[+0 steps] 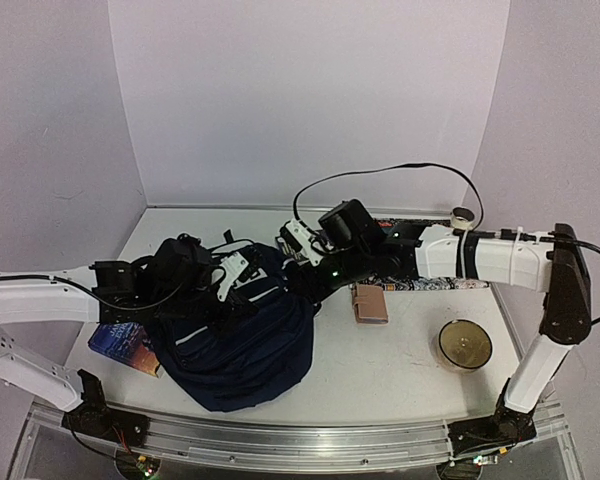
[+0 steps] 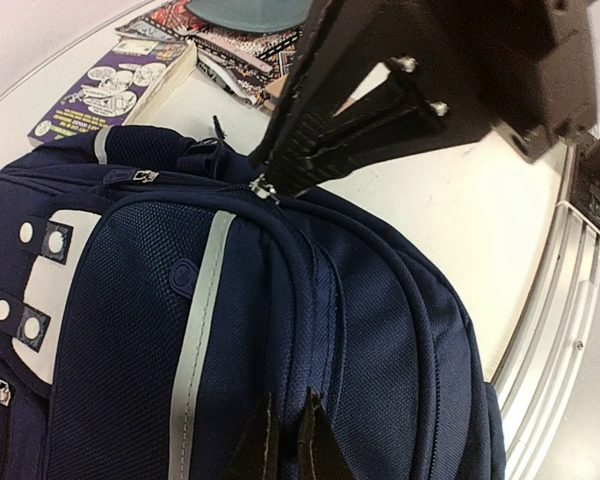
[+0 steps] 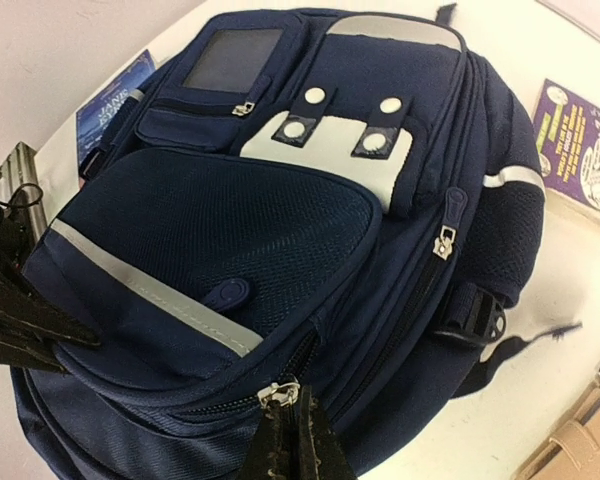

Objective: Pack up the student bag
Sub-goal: Zip the upper front pocket of the student bag.

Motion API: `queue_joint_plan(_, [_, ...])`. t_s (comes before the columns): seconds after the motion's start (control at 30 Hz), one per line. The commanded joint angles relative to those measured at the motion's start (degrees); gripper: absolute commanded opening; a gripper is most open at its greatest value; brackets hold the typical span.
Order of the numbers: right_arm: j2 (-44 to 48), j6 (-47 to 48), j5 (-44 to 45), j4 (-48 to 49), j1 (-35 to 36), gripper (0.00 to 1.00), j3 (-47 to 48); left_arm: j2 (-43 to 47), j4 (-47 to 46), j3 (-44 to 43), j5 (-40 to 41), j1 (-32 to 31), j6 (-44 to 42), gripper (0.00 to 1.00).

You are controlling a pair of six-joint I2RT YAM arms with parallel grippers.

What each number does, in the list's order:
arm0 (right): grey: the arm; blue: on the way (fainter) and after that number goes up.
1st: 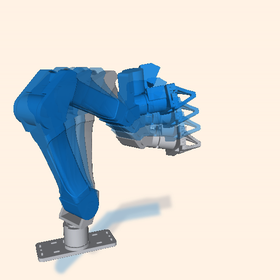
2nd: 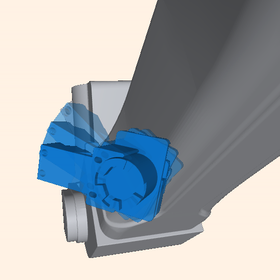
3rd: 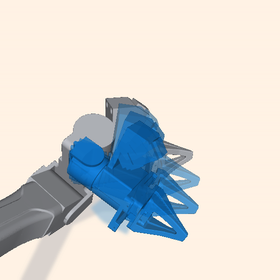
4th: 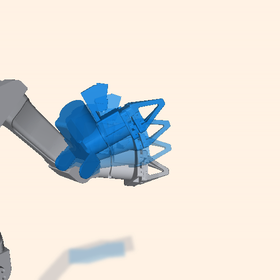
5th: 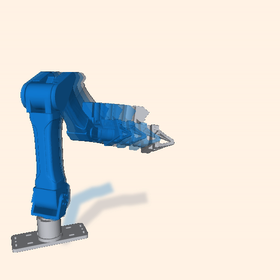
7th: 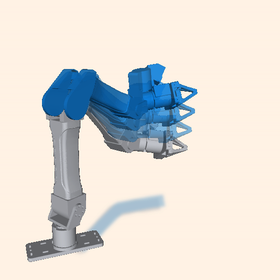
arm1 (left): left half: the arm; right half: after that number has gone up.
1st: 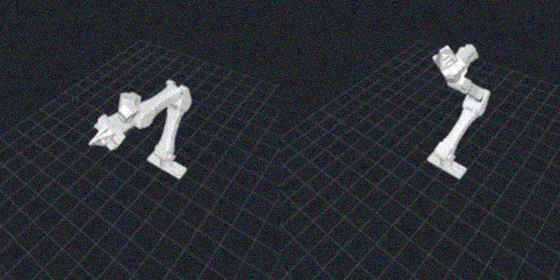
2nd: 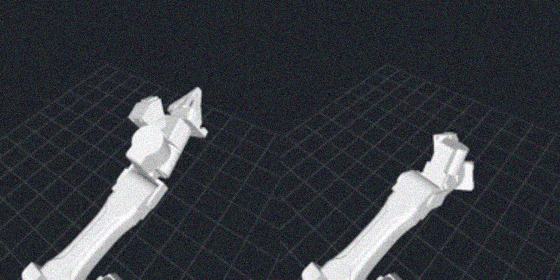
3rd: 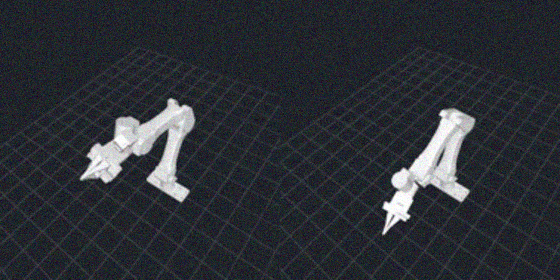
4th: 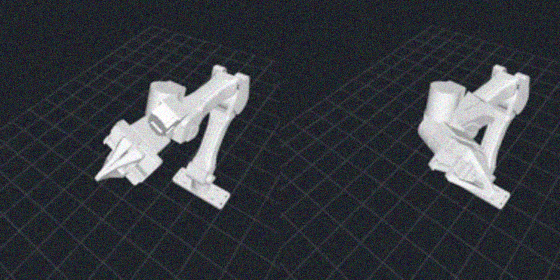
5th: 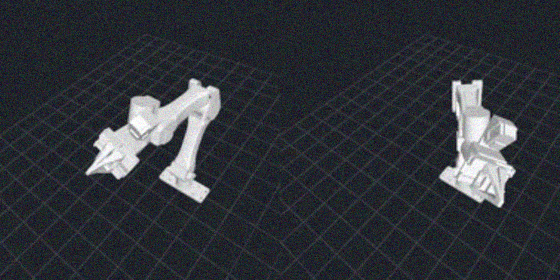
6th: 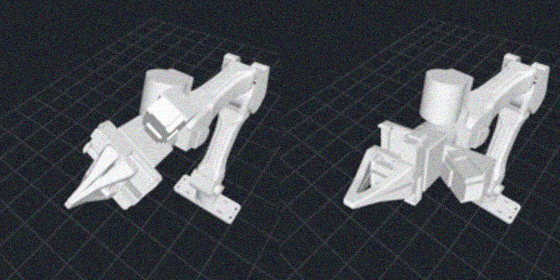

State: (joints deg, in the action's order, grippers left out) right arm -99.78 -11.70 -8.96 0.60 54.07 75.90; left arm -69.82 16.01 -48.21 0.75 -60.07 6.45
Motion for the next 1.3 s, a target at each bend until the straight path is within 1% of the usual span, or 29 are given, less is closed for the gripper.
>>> queue_joint_plan(0.0, [-1.6,5.5,6.6,-4.1,-6.2,0.0,1.9,5.7,2.2,-0.5,-3.9,-1.4,-1.3,0.0])
queue_joint_plan(0.17, [-10.3,9.6,-1.3,-4.2,-6.4,0.0,9.5,5.5,2.4,-4.3,-5.9,-4.2,-3.6,0.0])
queue_joint_plan(0.37, [-17.5,10.9,-2.4,-4.3,-6.9,0.0,15.3,5.2,2.2,-7.4,-7.6,-7.4,-3.9,0.0])
queue_joint_plan(0.5, [-18.5,10.6,-5.8,-4.6,-6.9,0.0,17.7,6.7,1.9,-6.6,-7.4,-7.6,-3.0,0.0])
queue_joint_plan(0.63, [-17.2,10.2,-6.4,-4.5,-6.9,0.0,17.5,9.5,1.7,-3.8,-5.0,-7.6,-2.4,0.0])
queue_joint_plan(0.67, [-16.3,10.2,-6.5,-4.5,-6.9,0.02,17.1,10.2,1.7,-2.6,-4.2,-7.6,-2.2,0.0])
queue_joint_plan(0.77, [-12.9,10.3,-5.0,-4.5,-6.9,0.12,15.5,11.4,1.7,-0.7,-2.8,-7.5,-1.5,0.0])
queue_joint_plan(0.9, [-9.3,10.7,0.5,-4.2,-7.4,0.2,12.8,11.9,1.3,-0.6,-1.4,-7.6,-1.5,0.0])
queue_joint_plan(0.97, [-7.8,10.4,2.0,-3.7,-8.1,0.32,11.5,12.1,1.3,-0.6,0.0,-7.6,-2.2,0.0])
queue_joint_plan(1.03, [-6.1,10.3,2.1,-2.9,-8.7,0.58,10.1,12.3,1.4,0.1,1.9,-7.6,-3.3,0.0])
queue_joint_plan(1.07, [-5.5,10.6,1.9,-2.2,-8.8,0.66,9.4,12.4,1.4,0.4,2.7,-7.6,-4.2,0.0])
queue_joint_plan(1.17, [-3.5,12.9,0.9,1.0,-9.0,0.78,6.9,13.2,1.6,1.7,3.9,-7.6,-8.2,0.0])
queue_joint_plan(1.23, [-3.3,16.4,-2.0,2.3,-9.1,0.87,5.8,13.9,1.5,2.5,4.5,-7.6,-11.4,0.0])
queue_joint_plan(1.27, [-3.7,18.5,-4.0,2.3,-9.1,0.89,5.7,14.2,1.5,2.7,5.0,-7.6,-13.3,0.0])
